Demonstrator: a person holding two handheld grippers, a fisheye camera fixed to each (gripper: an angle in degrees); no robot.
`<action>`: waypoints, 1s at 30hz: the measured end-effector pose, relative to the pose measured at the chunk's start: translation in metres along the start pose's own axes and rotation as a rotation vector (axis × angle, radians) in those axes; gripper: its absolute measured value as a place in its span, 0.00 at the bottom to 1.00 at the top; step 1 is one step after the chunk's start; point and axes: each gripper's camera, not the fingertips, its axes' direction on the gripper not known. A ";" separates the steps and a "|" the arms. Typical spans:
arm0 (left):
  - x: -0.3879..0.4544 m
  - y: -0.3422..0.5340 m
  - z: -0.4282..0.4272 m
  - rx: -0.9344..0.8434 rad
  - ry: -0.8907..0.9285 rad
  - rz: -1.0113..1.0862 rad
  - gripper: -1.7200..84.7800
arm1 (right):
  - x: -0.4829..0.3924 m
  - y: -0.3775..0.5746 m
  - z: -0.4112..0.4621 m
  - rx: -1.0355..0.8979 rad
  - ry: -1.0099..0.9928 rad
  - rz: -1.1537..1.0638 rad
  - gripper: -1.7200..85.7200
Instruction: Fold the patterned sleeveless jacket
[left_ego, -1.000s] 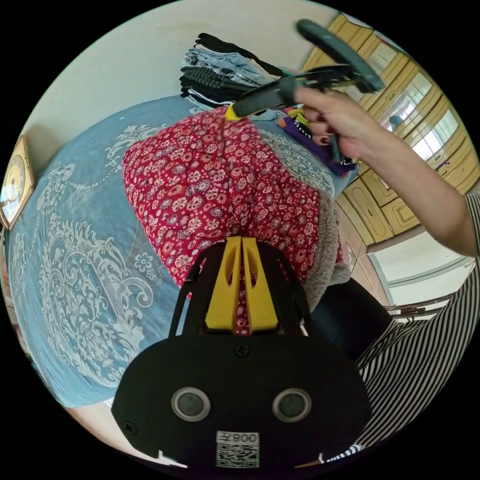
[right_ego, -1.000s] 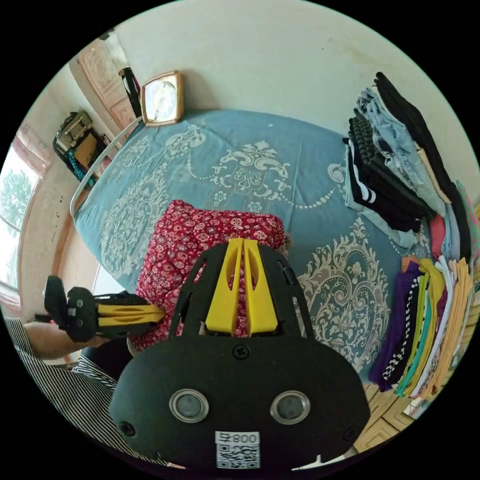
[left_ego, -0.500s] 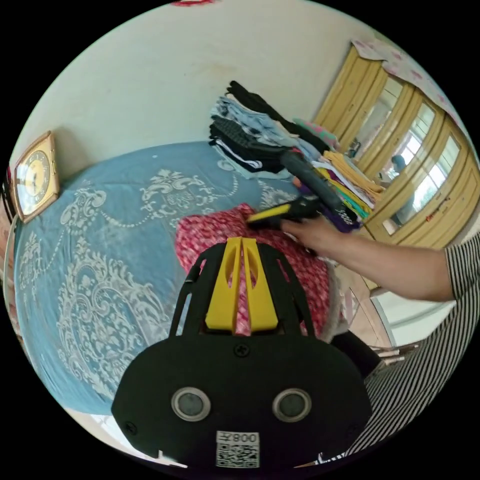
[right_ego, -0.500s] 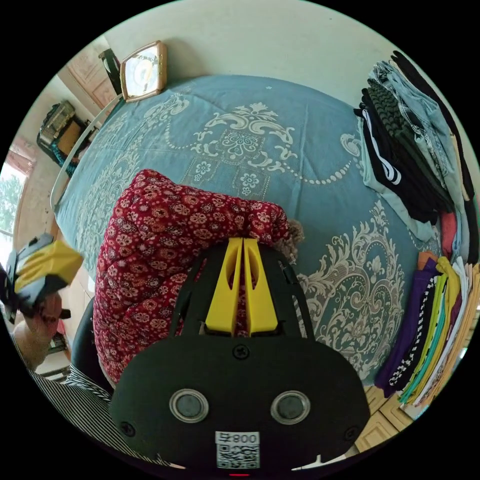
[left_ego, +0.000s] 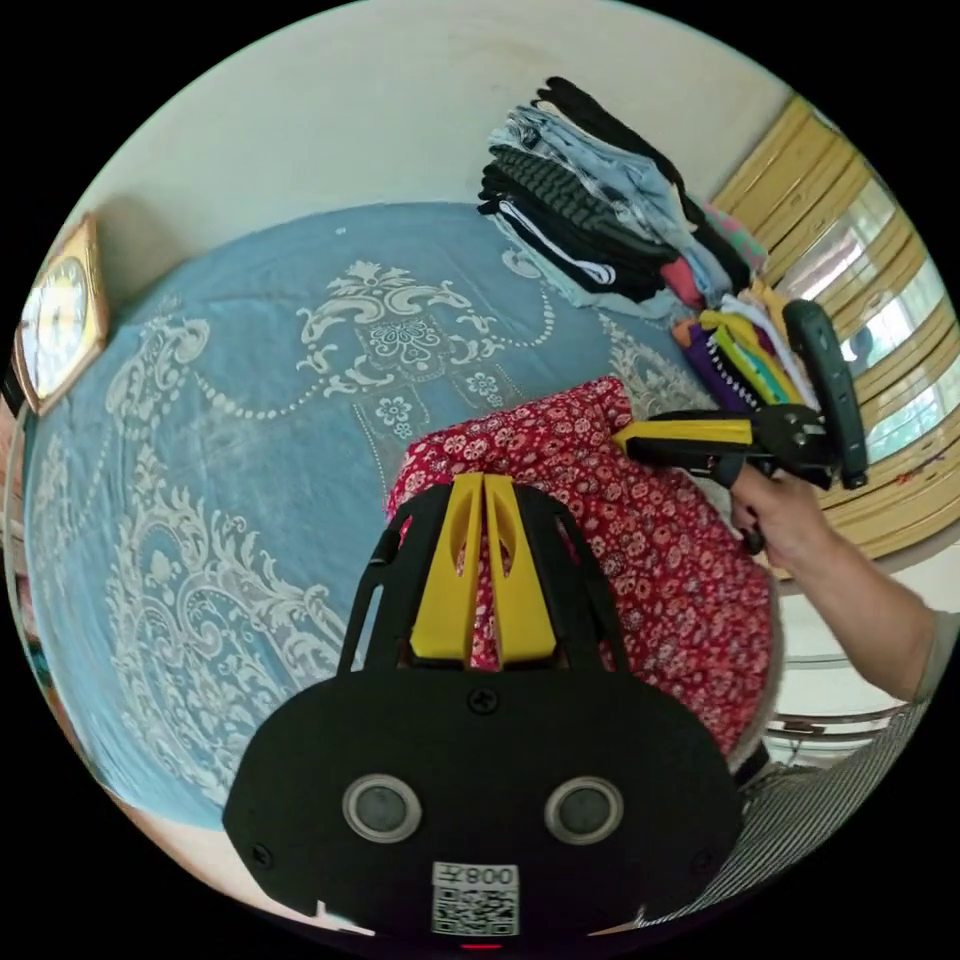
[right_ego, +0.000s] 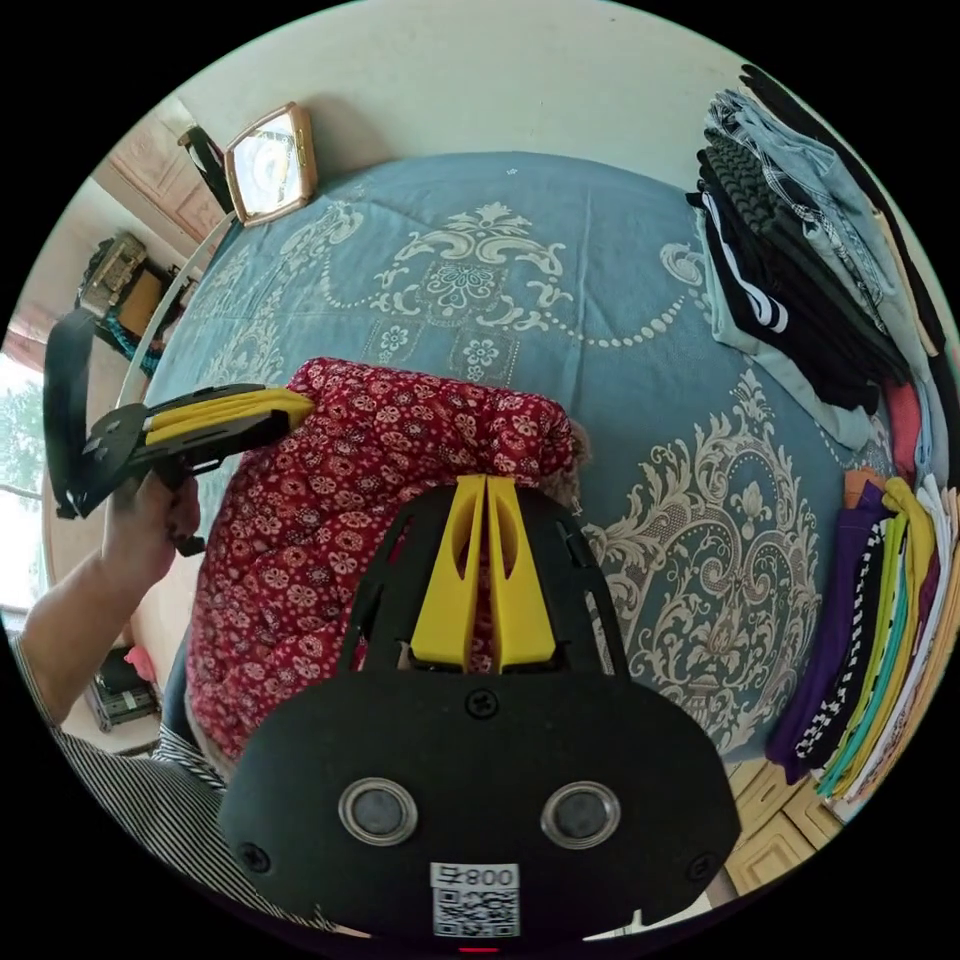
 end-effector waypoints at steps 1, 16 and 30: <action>-0.004 0.003 -0.005 0.005 0.027 -0.009 0.02 | 0.006 0.008 -0.006 0.018 -0.039 0.008 0.02; -0.009 0.137 -0.025 -0.043 0.194 0.041 0.02 | 0.000 0.195 0.018 0.004 -0.153 -0.130 0.02; -0.109 0.210 -0.071 0.083 0.368 -0.284 0.21 | 0.126 0.301 0.037 0.174 -0.420 0.147 0.12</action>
